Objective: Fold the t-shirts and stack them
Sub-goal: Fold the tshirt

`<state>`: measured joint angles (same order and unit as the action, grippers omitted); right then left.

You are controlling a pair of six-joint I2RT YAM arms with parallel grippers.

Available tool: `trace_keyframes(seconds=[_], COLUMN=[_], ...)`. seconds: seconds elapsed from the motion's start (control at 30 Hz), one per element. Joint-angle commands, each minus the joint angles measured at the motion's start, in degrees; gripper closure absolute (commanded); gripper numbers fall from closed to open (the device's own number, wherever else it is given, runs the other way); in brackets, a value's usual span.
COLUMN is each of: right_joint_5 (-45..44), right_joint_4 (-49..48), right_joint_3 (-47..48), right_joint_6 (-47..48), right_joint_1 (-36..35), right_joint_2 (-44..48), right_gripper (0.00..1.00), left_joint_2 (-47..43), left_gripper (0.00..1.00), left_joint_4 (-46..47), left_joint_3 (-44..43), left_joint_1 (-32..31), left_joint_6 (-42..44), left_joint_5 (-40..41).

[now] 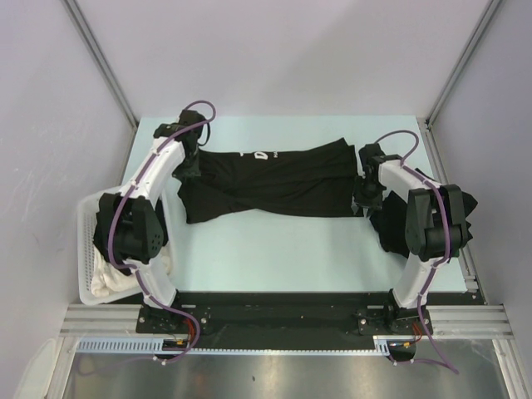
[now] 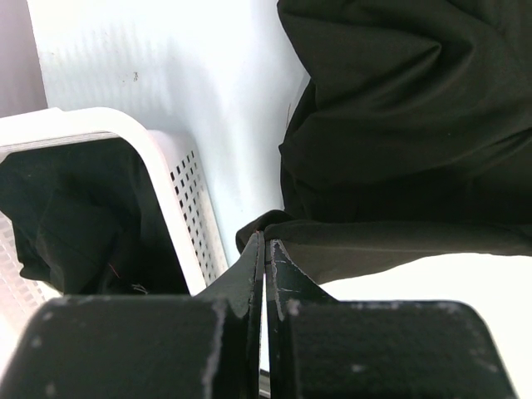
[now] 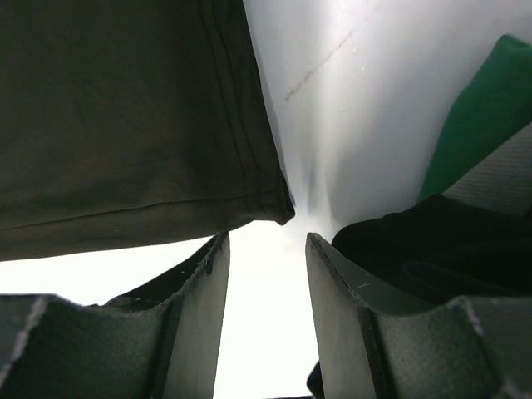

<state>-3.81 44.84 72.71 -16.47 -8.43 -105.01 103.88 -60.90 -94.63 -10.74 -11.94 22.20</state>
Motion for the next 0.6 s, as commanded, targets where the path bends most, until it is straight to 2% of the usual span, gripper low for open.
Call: trace_keyframes(seconds=[0.0,0.57], right_joint_5=[-0.58,-1.72], right_joint_4=[-2.83,-8.01], right_joint_3=[-1.34,-3.89], right_joint_6=[0.39,1.88], right_joint_1=[-0.45,-0.54], right_joint_2=[2.18,0.95], right_gripper=[0.53,0.61], left_joint_2=[-0.78,-0.52], left_gripper=[1.00,1.00], left_joint_4=[-0.62,-0.71], left_joint_3=[-3.19,-3.28], left_joint_1=[0.19,0.11], left_joint_6=[0.96,1.22], left_joint_5=[-0.75,-2.51])
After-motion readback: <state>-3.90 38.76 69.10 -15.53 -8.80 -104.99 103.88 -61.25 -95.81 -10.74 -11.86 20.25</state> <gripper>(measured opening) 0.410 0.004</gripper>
